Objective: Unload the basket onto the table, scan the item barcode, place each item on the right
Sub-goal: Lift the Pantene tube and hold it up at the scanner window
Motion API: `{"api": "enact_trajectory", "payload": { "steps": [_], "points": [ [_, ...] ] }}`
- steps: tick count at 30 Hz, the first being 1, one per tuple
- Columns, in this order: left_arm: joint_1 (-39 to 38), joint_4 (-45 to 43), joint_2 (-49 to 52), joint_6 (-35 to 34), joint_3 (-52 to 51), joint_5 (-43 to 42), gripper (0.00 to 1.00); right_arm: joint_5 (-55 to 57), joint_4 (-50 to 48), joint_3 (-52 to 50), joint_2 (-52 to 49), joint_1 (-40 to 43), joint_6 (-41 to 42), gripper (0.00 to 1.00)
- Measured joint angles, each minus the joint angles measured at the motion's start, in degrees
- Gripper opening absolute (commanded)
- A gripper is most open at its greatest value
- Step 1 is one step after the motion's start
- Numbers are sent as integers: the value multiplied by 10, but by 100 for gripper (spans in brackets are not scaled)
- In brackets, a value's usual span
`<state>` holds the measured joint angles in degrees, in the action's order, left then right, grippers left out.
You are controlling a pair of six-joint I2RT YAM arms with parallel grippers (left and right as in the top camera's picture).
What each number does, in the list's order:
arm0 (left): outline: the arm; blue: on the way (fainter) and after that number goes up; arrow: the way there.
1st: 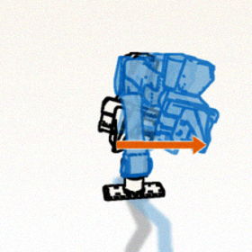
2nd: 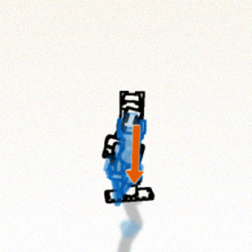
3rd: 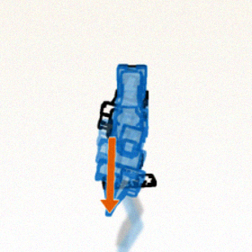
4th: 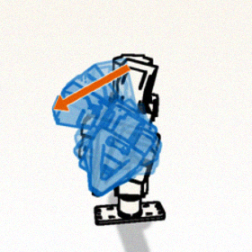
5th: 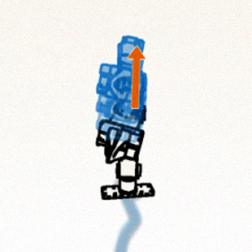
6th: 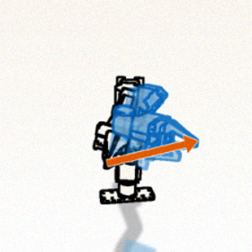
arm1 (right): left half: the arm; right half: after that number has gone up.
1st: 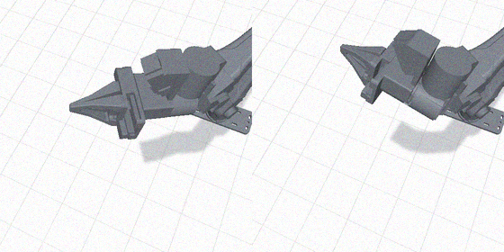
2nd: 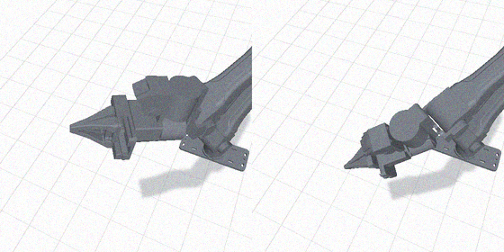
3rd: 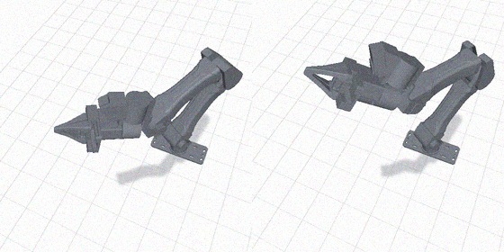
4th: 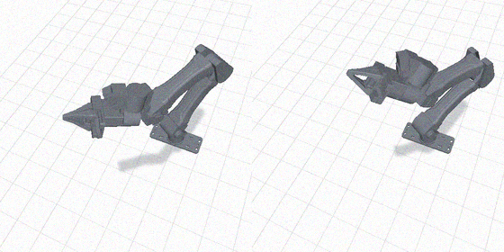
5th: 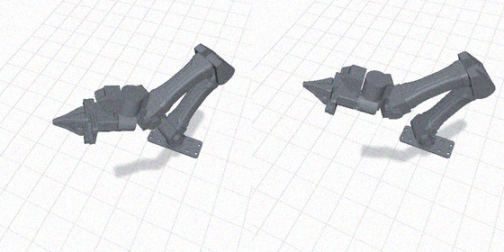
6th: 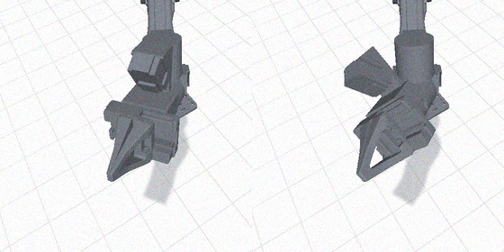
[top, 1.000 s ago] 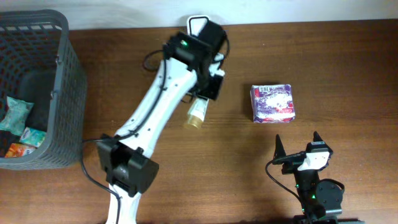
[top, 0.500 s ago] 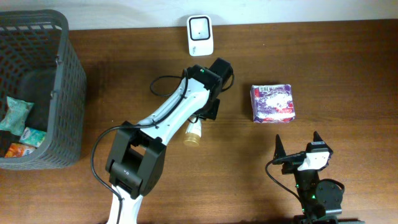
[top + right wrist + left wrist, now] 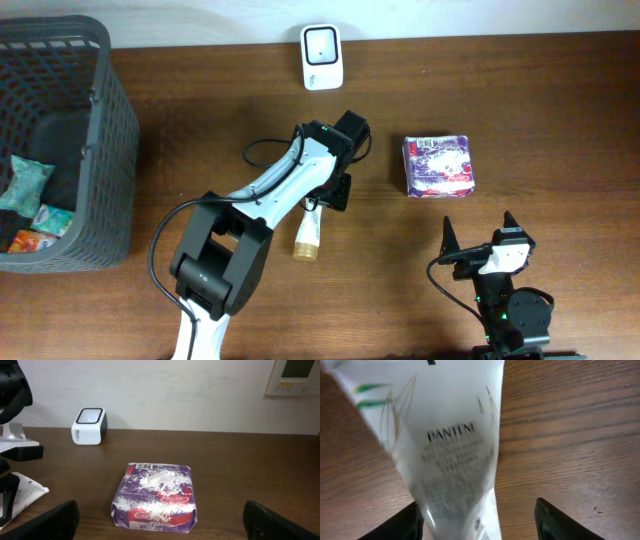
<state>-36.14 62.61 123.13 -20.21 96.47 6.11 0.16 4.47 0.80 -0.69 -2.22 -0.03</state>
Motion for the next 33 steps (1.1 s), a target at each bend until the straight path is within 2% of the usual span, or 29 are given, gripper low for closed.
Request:
{"api": "enact_trajectory", "payload": {
  "steps": [3,7,11,14,15,16,23,26,29,30,32,33],
  "points": [
    [-1,33,0,0,12,-2,70,0,0,0,0,0,0,99],
    [6,111,1,0,110,-8,73,0,0,0,0,0,0,99],
    [51,172,0,1,175,-17,68,0,0,0,0,0,0,98],
    [93,192,0,18,168,-49,75,0,0,0,0,0,0,99],
    [97,189,0,31,149,-65,87,0,0,0,0,0,0,99],
    [96,181,0,40,130,-80,91,0,0,0,0,0,0,99],
    [120,87,-1,146,11,-249,91,0,0,0,0,0,0,99],
    [157,70,-1,203,-16,-321,89,0,0,0,0,0,0,99],
    [160,28,-1,228,-56,-359,86,0,0,0,0,0,0,99],
    [159,10,-1,231,-74,-366,78,0,0,0,0,0,0,99],
    [156,-17,-1,236,-105,-385,68,0,0,0,0,0,0,99],
    [156,-32,-2,238,-112,-395,59,0,0,0,0,0,0,99]
  ]
}}
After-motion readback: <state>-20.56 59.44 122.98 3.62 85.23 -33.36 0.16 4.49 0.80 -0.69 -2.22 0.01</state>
